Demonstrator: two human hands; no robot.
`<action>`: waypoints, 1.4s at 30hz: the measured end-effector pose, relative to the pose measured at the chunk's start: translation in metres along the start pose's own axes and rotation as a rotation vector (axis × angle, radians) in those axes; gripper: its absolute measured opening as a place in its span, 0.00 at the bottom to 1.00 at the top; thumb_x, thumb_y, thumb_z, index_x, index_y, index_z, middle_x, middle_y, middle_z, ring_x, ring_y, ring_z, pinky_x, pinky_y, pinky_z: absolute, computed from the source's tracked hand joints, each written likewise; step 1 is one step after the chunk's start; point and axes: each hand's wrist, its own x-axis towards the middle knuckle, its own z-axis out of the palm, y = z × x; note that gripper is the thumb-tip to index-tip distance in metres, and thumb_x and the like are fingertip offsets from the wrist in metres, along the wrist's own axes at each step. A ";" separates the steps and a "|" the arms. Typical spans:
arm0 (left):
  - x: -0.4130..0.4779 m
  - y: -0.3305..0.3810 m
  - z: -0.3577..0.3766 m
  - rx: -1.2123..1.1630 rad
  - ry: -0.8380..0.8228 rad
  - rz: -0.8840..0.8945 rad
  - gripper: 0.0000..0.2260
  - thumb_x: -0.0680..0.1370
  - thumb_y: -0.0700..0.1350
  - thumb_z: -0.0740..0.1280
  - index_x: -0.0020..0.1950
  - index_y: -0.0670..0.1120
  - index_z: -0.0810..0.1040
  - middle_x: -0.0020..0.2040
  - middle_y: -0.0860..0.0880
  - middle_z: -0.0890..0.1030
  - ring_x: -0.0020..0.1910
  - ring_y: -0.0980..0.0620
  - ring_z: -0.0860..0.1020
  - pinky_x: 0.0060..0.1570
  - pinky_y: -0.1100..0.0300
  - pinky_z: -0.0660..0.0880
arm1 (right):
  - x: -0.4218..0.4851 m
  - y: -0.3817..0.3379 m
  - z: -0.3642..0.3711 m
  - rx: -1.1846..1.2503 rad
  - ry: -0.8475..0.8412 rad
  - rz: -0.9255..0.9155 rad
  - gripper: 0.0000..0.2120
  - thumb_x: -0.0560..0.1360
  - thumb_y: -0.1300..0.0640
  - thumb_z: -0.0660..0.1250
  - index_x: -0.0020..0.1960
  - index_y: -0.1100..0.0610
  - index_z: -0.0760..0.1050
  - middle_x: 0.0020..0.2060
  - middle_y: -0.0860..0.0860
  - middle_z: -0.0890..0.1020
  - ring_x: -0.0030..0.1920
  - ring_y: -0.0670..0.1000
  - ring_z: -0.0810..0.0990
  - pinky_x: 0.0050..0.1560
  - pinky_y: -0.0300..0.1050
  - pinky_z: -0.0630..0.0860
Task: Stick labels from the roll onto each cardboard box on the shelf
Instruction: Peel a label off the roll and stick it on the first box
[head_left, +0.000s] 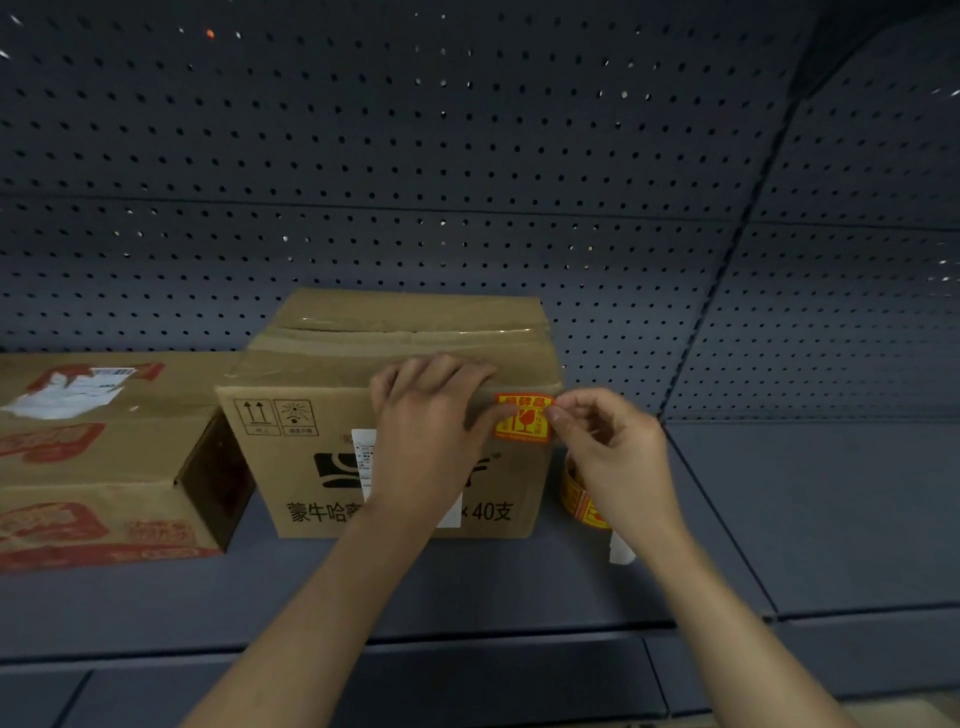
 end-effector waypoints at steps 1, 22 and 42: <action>-0.001 0.000 0.001 -0.004 0.010 0.000 0.17 0.72 0.58 0.72 0.55 0.51 0.83 0.52 0.53 0.83 0.53 0.49 0.78 0.57 0.53 0.63 | 0.000 0.002 0.000 -0.037 0.009 -0.020 0.04 0.76 0.57 0.71 0.45 0.48 0.80 0.38 0.43 0.83 0.40 0.43 0.81 0.42 0.35 0.76; -0.003 -0.003 0.000 -0.009 0.016 0.032 0.23 0.66 0.61 0.74 0.56 0.50 0.82 0.50 0.52 0.81 0.51 0.46 0.77 0.50 0.59 0.55 | 0.012 0.012 0.006 -0.091 0.010 -0.204 0.13 0.74 0.54 0.72 0.57 0.51 0.79 0.57 0.44 0.75 0.59 0.41 0.76 0.60 0.35 0.73; -0.011 -0.008 0.005 -0.024 0.008 0.084 0.23 0.69 0.62 0.71 0.59 0.50 0.79 0.54 0.53 0.78 0.53 0.48 0.73 0.52 0.48 0.69 | 0.000 0.011 0.007 -0.202 -0.088 -0.132 0.23 0.74 0.54 0.74 0.62 0.41 0.67 0.59 0.42 0.70 0.58 0.29 0.69 0.56 0.20 0.63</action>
